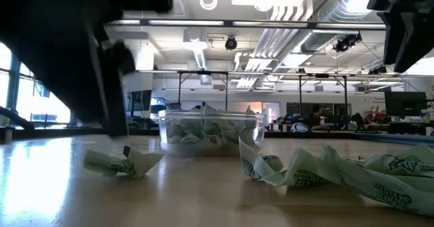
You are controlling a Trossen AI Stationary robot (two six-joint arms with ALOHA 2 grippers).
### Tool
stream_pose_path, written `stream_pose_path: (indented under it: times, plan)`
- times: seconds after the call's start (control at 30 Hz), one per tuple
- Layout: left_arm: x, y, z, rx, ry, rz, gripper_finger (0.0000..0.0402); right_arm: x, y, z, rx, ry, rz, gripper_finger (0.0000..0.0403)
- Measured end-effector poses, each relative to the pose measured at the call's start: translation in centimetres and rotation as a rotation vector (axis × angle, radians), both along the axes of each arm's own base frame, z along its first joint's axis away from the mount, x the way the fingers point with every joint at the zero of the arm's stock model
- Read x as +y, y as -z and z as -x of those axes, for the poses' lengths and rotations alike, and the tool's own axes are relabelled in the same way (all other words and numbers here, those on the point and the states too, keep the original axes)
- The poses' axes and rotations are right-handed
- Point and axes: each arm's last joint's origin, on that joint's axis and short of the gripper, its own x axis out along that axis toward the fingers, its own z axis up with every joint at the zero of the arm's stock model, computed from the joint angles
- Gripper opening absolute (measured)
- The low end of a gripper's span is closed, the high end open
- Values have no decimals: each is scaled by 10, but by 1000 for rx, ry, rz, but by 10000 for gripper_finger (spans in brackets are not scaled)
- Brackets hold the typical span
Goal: Pick and place Stevia / Truvia into bins
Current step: Put the green stevia packet into the transparent bin
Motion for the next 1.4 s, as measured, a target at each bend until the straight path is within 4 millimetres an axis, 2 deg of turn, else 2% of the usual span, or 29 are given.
stream_pose_path:
  times: [0.23,0.33,0.43,0.67,0.7,0.77,0.87,0.93,1.03,1.1,1.2,1.3,1.4]
  plan:
    - [9,18,-9,35,-97,-9,249,4,0,3,17,-19,-20,142]
    - [11,20,-10,47,-72,-12,226,5,0,4,13,-19,-19,142]
    - [11,20,-9,51,-38,-53,178,5,0,4,10,-21,-15,142]
    - [19,20,-8,87,-23,-96,26,4,-1,4,-14,-19,18,142]
    - [20,16,-6,104,-16,-83,21,4,-1,4,-15,-19,19,142]
    - [26,9,-4,118,-19,-64,25,4,-1,4,-16,-18,19,142]
    - [39,-24,-3,50,-29,-22,39,3,-1,4,-30,-3,35,142]
    - [52,-46,-4,-20,-35,-9,32,2,-2,4,-43,5,50,142]
    - [78,-61,-11,-83,-54,-48,21,2,-2,4,-57,3,64,142]
    - [98,-63,-19,-105,-70,-72,21,1,-2,3,-67,5,74,142]
    - [126,-53,-33,-93,-95,-70,33,-2,-2,0,-76,19,72,142]
    - [147,-42,-38,-42,-142,-66,71,-3,-2,-3,-82,30,53,142]
    - [155,-43,-40,-34,-158,-26,115,-1,-1,-5,-94,38,9,142]
